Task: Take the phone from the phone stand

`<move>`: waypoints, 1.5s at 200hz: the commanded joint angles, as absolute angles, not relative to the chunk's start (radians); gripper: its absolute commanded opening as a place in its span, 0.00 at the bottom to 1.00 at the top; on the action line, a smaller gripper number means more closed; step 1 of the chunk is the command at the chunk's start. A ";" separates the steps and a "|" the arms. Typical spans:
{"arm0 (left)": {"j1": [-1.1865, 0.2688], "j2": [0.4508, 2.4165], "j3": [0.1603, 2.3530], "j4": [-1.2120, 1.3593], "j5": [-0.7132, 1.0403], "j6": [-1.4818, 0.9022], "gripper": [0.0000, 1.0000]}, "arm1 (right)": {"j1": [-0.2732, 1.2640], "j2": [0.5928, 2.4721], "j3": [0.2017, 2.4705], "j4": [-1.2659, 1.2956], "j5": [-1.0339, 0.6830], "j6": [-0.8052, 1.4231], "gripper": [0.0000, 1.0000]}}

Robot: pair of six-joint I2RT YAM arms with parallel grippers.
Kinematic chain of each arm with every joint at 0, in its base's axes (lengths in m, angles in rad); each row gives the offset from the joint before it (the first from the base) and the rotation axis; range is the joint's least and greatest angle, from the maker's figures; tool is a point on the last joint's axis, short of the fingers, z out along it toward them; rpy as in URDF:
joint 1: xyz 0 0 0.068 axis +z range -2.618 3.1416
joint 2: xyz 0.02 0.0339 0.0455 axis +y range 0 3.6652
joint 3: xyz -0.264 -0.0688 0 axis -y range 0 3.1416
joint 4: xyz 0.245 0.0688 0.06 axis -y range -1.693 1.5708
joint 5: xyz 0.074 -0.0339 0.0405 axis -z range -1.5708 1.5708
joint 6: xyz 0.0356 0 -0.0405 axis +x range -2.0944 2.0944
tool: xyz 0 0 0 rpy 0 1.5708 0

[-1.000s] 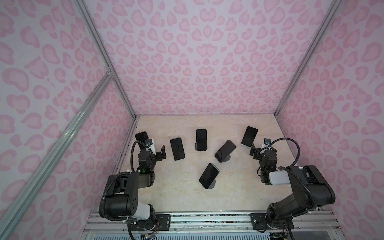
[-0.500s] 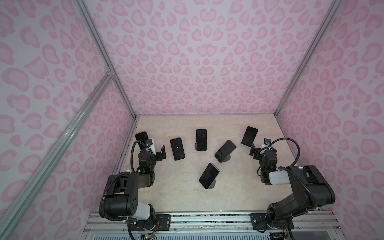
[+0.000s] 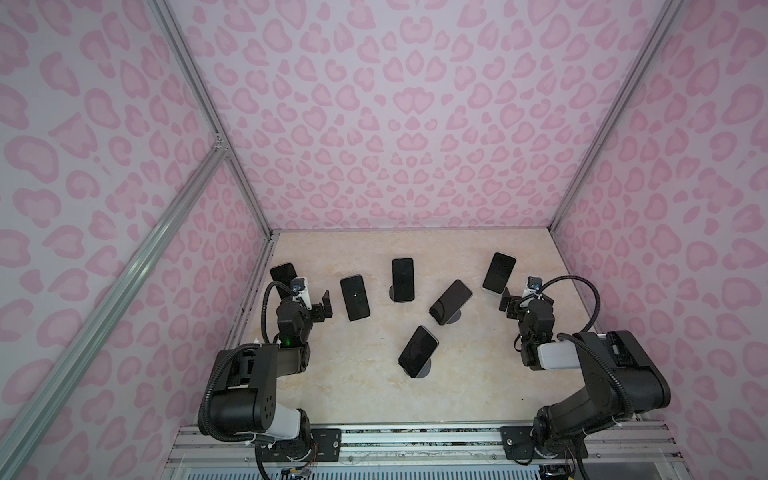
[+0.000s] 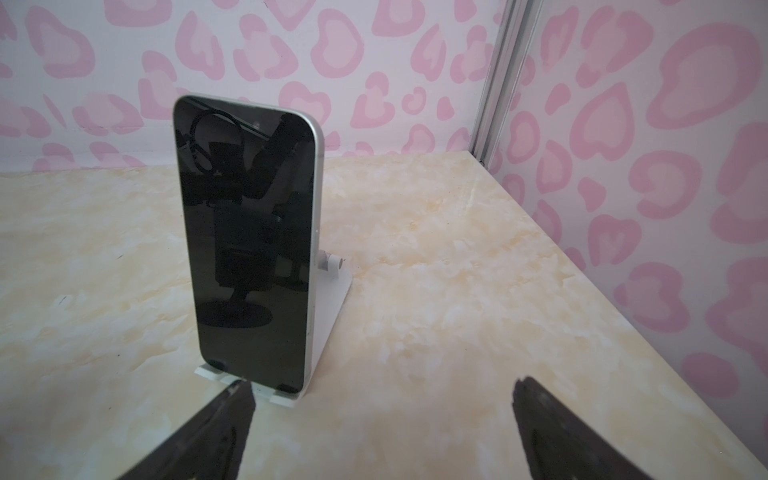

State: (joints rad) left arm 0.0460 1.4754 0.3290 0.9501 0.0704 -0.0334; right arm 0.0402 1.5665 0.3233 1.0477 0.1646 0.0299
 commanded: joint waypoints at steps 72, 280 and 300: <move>0.041 1.473 0.330 0.980 0.051 -0.030 0.98 | 0.040 1.567 0.327 1.045 0.171 0.023 1.00; 0.040 0.441 0.722 -0.274 0.148 -0.674 0.98 | -0.090 1.022 0.737 -0.005 -0.419 0.762 0.93; 0.039 0.384 0.669 -0.253 0.308 -0.709 0.98 | -0.037 0.993 0.741 -0.103 -0.445 0.728 0.80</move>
State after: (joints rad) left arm 0.0399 0.4339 0.7090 -0.1051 0.1242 -0.5320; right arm -0.0788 1.0237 0.7471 -0.0399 -0.1989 0.6399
